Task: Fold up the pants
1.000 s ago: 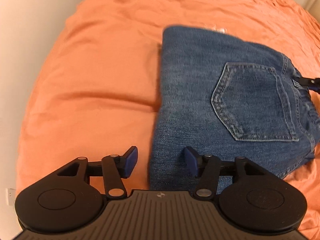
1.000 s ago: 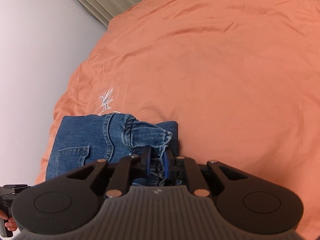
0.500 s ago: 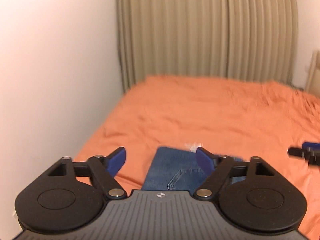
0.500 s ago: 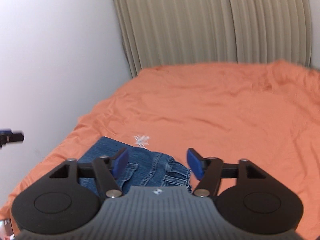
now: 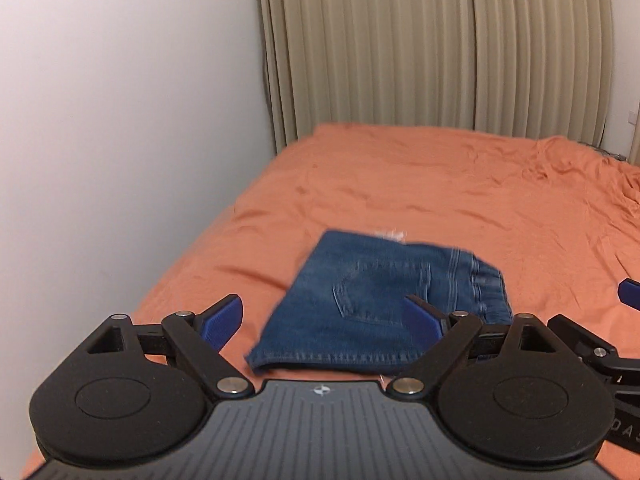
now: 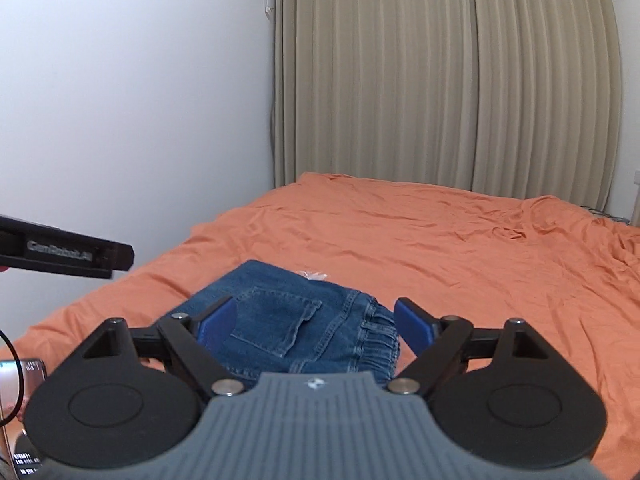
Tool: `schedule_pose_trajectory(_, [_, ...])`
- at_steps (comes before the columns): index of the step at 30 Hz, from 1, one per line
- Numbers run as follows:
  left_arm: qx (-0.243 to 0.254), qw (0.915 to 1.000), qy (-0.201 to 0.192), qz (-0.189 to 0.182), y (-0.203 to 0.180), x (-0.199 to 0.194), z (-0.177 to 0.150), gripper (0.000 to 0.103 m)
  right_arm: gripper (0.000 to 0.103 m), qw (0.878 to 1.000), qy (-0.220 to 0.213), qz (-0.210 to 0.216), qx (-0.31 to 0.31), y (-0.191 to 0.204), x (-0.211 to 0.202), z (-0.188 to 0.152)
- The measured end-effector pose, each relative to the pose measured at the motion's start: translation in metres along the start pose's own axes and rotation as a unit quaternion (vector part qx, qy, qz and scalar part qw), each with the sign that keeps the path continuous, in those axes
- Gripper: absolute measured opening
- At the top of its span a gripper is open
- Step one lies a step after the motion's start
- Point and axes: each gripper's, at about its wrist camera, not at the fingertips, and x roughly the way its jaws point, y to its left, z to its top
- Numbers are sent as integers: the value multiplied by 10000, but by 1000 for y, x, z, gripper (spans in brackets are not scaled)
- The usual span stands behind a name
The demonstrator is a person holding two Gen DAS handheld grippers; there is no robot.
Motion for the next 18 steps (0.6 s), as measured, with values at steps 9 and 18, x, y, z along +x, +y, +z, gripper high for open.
schedule_pose_trajectory(9, [-61,9976,654,-225,-11,24,-37,103,82,9989,422,-176,125,2,12,-42])
schedule_pose_trajectory(18, [-27,9971,721,-251,-16,24,-43,103,82,9980,537,-264,226,-1,23,-42])
